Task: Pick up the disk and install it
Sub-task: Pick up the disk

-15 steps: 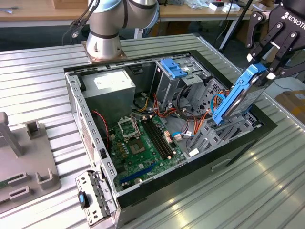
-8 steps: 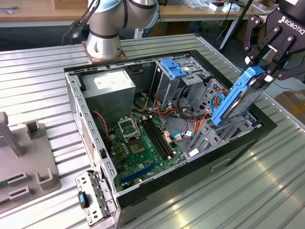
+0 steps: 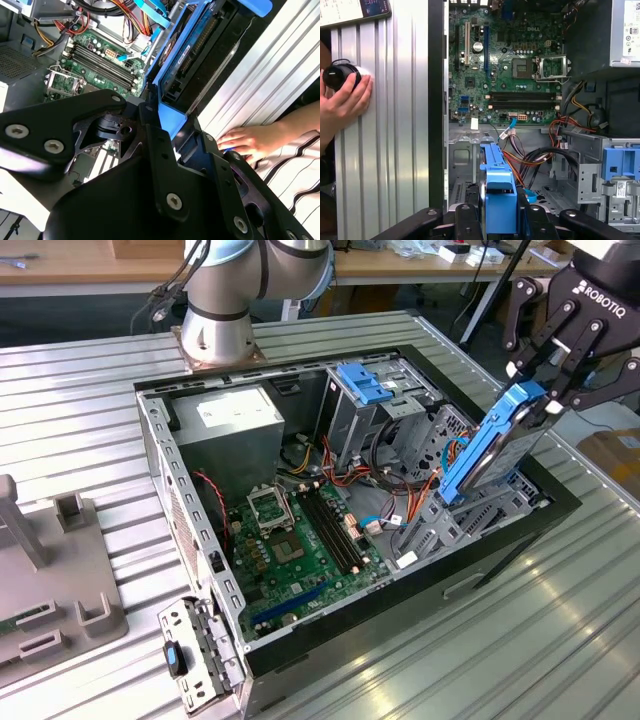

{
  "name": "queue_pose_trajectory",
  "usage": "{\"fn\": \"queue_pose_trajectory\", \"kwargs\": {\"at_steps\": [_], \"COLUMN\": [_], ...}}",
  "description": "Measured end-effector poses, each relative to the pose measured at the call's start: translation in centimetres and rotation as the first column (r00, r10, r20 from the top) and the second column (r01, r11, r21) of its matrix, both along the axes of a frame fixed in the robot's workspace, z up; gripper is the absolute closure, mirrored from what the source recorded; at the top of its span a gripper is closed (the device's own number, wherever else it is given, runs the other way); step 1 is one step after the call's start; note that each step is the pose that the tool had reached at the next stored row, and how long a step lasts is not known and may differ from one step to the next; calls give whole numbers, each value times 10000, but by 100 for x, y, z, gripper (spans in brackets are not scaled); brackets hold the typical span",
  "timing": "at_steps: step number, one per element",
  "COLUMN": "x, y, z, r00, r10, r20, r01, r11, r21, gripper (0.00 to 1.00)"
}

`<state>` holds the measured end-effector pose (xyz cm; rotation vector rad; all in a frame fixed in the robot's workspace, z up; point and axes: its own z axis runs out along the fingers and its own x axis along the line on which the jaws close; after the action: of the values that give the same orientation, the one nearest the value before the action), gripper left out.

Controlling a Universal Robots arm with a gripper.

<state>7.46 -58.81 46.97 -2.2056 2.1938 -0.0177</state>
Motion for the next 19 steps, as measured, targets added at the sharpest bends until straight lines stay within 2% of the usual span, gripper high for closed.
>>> {"fn": "queue_pose_trajectory", "kwargs": {"at_steps": [9, 15, 19], "x": [20, 20, 20], "y": [2, 2, 2], "z": [-101, -114, -164], "r00": [10000, 10000, 10000], "r10": [-5, -5, -5], "r20": [1, 0, 0], "r01": [5, 5, 5], "r11": [10000, 10000, 10000], "r21": [5, 6, 3], "gripper": [63, 63, 63]}}
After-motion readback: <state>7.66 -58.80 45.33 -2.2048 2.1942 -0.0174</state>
